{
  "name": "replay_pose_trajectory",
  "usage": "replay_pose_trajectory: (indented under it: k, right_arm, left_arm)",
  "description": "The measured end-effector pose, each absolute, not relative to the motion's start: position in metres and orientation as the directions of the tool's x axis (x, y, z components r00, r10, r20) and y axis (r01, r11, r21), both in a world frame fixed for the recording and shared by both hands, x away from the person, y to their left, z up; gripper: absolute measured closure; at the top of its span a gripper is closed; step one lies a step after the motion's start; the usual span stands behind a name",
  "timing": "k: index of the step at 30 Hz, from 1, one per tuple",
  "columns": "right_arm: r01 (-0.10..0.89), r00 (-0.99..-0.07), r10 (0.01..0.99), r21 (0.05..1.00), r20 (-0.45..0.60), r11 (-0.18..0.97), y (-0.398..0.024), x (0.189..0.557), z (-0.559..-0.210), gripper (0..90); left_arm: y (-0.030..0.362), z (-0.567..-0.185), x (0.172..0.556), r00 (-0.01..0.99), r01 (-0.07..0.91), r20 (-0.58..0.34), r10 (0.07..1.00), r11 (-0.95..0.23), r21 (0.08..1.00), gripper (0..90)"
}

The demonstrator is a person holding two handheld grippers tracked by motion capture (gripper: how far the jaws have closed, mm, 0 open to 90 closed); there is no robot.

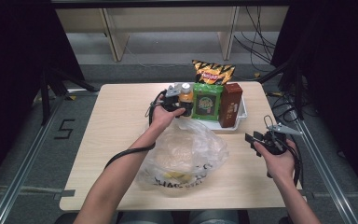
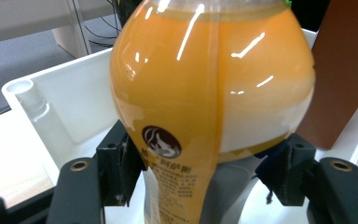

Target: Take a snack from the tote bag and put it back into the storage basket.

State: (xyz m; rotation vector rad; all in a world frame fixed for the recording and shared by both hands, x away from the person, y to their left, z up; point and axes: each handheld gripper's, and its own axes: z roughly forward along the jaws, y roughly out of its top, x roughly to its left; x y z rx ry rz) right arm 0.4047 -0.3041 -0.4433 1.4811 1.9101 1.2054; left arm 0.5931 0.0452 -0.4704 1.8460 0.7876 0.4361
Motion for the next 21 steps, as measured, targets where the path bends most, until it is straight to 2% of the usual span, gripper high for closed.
replay_pose_trajectory:
  k: [21]
  right_arm:
    - [0.549,-0.323,0.934,0.834,0.150,0.056,-0.3047,0.4049,-0.4437,58.1]
  left_arm:
    - [0.0450,-0.4772,0.5958,0.711,0.330,-0.065,0.700,-0.252,0.910,36.4]
